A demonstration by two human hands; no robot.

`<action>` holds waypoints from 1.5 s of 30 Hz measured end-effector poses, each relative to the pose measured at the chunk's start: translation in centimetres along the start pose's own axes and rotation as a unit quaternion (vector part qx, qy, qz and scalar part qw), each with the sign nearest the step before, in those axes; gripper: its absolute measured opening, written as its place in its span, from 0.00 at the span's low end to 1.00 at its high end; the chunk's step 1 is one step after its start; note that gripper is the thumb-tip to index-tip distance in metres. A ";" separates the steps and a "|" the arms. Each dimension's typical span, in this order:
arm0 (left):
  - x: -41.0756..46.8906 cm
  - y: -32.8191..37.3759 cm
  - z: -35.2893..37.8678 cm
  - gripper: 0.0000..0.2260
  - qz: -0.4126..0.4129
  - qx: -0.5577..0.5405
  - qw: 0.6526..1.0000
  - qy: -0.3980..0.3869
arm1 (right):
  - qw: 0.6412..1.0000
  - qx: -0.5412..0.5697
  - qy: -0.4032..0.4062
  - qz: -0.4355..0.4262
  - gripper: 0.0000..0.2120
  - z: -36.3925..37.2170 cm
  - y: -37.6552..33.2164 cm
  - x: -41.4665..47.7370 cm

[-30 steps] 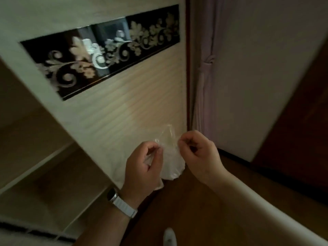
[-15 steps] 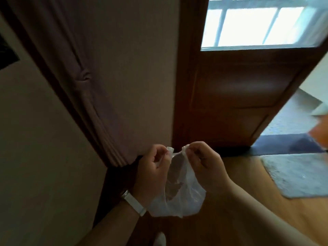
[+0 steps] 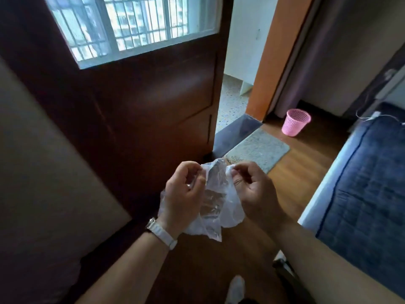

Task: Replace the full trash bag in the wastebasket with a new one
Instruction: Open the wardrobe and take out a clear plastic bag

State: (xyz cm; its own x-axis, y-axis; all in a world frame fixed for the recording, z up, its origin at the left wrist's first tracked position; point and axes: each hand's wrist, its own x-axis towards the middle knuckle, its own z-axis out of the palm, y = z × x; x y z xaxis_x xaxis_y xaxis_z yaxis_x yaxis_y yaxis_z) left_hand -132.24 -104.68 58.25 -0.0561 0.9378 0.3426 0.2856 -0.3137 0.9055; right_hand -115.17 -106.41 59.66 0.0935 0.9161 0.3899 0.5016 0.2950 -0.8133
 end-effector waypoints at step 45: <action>58.0 -6.0 65.8 0.03 0.077 -0.068 0.950 -0.295 | 0.934 -0.190 0.251 0.167 0.05 -32.0 44.8 54.2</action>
State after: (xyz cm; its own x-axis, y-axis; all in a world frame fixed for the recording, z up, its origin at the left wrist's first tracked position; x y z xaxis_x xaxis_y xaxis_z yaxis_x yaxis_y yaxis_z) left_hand -74.27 -38.64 56.26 0.5337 0.7864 0.3111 0.1175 -0.4333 0.8936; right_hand -60.14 -52.18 58.17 0.6440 0.6683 0.3723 0.6317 -0.1901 -0.7515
